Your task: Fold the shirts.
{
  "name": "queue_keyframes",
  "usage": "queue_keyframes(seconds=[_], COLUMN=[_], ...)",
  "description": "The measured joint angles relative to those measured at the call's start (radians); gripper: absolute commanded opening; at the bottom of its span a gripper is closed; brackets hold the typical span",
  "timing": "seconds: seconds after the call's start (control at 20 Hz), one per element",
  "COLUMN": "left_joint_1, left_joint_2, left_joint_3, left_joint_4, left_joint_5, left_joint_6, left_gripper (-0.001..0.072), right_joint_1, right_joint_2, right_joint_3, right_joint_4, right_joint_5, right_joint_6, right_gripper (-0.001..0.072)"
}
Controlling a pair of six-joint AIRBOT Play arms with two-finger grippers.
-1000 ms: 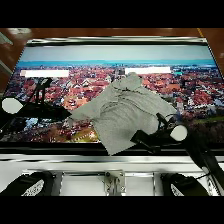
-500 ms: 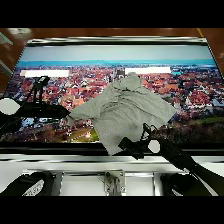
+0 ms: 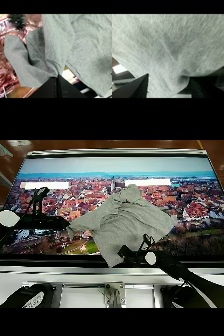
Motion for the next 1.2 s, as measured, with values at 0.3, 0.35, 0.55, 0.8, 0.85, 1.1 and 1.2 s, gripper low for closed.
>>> queue_keyframes(seconds=[0.3, 0.35, 0.55, 0.8, 0.85, 1.1, 1.2], left_joint_1=[0.000, 0.000, 0.005, 0.069, 0.087, 0.179, 0.217], left_joint_2=[0.000, 0.000, 0.003, 0.032, 0.048, 0.168, 0.225], left_joint_3=[0.000, 0.000, 0.029, 0.242, 0.315, 0.698, 0.816], left_joint_4=[0.000, 0.000, 0.000, 0.000, 0.000, -0.002, 0.000], left_joint_5=[0.005, 0.005, 0.005, 0.003, 0.004, 0.081, 0.133], left_joint_6=[0.000, 0.000, 0.001, 0.000, -0.007, -0.093, -0.133], left_gripper=[0.0028, 0.0028, 0.0028, 0.0028, 0.0028, 0.0028, 0.0028], right_joint_1=[0.002, 0.002, 0.000, -0.001, -0.004, -0.067, -0.082], right_joint_2=[-0.026, -0.021, 0.079, 0.355, 0.407, 0.567, 0.590], right_joint_3=[-0.001, 0.002, 0.054, 0.290, 0.366, 0.876, 1.057], right_joint_4=[0.042, 0.057, 0.051, -0.244, -0.332, -0.744, -0.794], right_joint_5=[-0.012, -0.012, 0.032, 0.128, 0.146, 0.307, 0.405], right_joint_6=[-0.023, -0.035, -0.140, -0.252, -0.252, -0.098, -0.063], right_gripper=[0.0050, 0.0049, 0.0049, 0.0049, 0.0049, 0.0049, 0.0049])
